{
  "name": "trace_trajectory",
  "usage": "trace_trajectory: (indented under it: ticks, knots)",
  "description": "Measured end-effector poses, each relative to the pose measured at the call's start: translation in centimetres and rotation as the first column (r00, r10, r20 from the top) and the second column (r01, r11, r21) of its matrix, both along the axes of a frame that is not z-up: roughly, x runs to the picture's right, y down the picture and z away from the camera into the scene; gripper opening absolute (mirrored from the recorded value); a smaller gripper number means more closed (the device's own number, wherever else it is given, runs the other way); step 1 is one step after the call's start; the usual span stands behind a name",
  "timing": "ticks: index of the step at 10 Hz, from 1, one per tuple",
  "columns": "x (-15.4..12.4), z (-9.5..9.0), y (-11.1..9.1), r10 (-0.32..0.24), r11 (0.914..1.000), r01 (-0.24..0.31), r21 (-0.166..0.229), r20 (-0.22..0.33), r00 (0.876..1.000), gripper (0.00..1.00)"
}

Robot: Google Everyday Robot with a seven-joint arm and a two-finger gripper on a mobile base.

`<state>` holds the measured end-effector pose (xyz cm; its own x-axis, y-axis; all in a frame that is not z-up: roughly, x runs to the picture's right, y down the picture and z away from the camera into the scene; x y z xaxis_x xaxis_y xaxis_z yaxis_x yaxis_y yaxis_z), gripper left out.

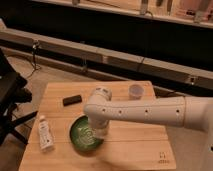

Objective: Place the white sponge in the ceramic bowl

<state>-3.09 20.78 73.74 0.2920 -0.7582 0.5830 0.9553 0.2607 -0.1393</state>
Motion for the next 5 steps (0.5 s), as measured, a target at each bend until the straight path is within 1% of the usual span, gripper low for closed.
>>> trace_trajectory:
  ticks: [5]
  knots:
    - [-0.85, 0.24, 0.15, -0.008, 0.9999, 0.008, -0.007, 0.011, 1.000, 0.15]
